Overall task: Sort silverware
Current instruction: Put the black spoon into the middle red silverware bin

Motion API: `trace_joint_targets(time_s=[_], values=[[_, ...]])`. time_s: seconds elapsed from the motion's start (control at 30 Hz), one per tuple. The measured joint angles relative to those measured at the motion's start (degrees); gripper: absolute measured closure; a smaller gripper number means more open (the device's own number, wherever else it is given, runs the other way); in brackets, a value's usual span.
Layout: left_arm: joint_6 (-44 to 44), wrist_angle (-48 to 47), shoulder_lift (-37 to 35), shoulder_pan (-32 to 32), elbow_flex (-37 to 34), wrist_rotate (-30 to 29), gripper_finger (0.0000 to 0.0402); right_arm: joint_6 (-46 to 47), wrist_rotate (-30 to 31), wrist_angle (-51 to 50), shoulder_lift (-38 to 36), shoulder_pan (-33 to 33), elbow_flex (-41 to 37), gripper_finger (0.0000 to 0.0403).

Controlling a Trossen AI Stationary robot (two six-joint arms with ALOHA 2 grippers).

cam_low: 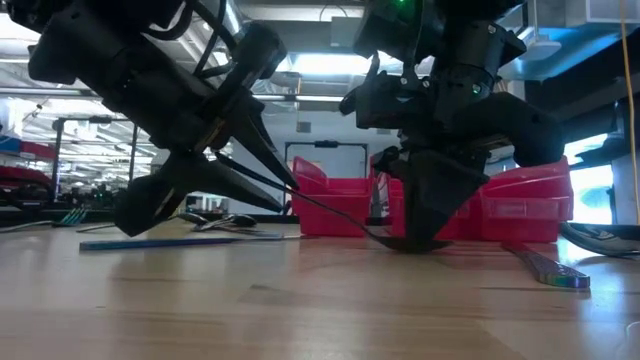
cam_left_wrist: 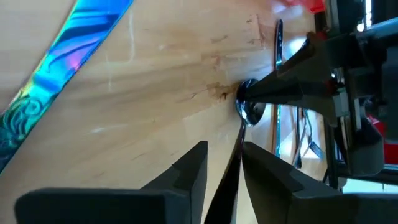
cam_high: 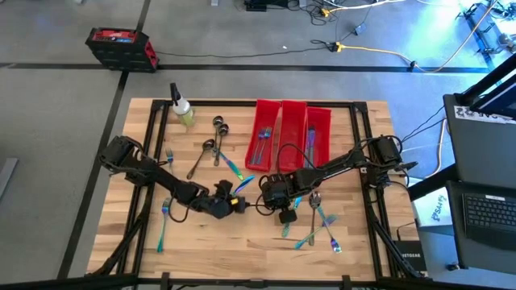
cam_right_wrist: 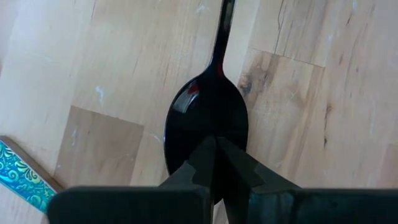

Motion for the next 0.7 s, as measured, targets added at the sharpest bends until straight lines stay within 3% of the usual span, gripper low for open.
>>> trace_joint_targets(time_s=[0.13,0.43,0.7], values=[[1.76,1.45,0.00,0.09,0.00,-0.44,0.0326,0.09,0.07,-0.06,0.00,0.00,0.00,0.0403],[1.73,2.34,0.00,-0.11,0.00,0.48,0.0393,0.43,0.18,-0.22,-0.07,0.00,0.00,0.0403],[2.43,1.70,0.00,-0.11,0.02,0.65,0.0386,0.57,0.20,-0.20,-0.09,0.00,0.00,0.0403]])
